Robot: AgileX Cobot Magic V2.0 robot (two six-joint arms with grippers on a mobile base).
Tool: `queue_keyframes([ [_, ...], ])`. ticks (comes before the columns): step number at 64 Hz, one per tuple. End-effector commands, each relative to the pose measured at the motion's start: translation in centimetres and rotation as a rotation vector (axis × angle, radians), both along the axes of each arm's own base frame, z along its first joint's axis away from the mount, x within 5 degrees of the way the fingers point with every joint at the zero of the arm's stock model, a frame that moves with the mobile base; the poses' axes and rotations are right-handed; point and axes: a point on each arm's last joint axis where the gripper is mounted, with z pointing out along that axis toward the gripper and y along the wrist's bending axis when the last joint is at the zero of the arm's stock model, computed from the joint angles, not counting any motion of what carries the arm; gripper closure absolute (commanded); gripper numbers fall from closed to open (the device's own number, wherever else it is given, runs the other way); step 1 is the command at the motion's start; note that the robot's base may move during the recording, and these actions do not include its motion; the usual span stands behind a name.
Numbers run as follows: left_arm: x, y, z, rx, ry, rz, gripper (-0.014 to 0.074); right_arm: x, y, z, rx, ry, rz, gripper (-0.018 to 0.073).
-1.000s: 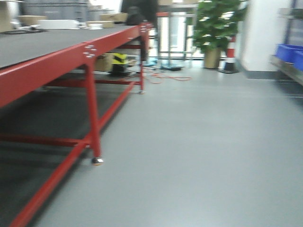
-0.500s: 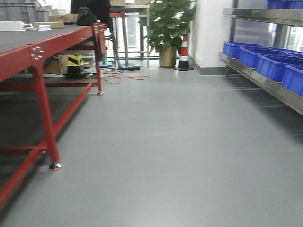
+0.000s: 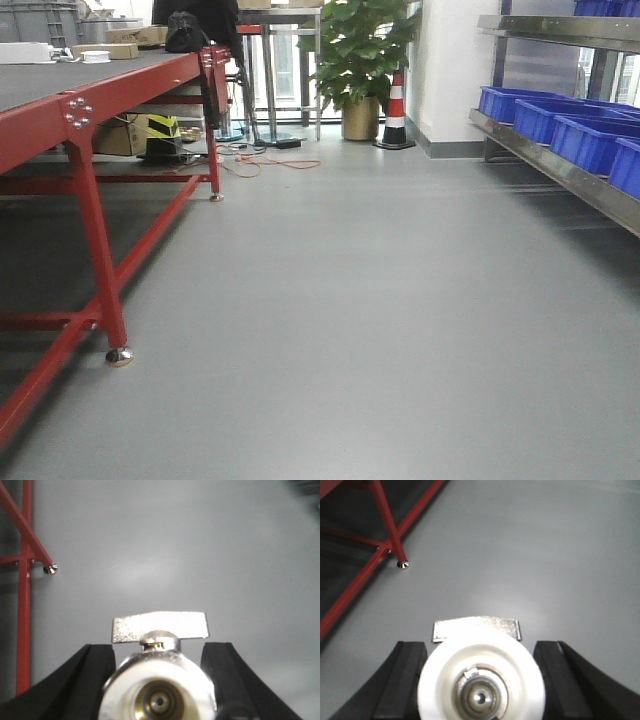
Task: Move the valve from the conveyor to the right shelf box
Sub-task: 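Drive the base to the steel shelf of blue bins, holding valves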
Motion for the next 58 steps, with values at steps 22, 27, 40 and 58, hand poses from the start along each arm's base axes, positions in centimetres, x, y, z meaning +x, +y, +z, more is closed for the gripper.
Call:
queue_keyframes([
  [22, -0.28, -0.12, 0.92, -0.020, -0.062, -0.003, 0.0708, -0.36, -0.19, 1.48, 0.020, -0.097, -0.009, 0.0713],
  [27, -0.28, -0.12, 0.92, -0.020, -0.062, -0.003, 0.0708, -0.36, -0.19, 1.48, 0.020, -0.097, -0.009, 0.0713],
  [40, -0.28, -0.12, 0.92, -0.020, -0.062, -0.003, 0.0708, -0.36, -0.19, 1.48, 0.020, -0.097, -0.009, 0.0713],
  [58, -0.28, -0.12, 0.92, -0.020, -0.062, -0.003, 0.0708, -0.33, -0.19, 1.55, 0.023, -0.106, -0.010, 0.0713],
])
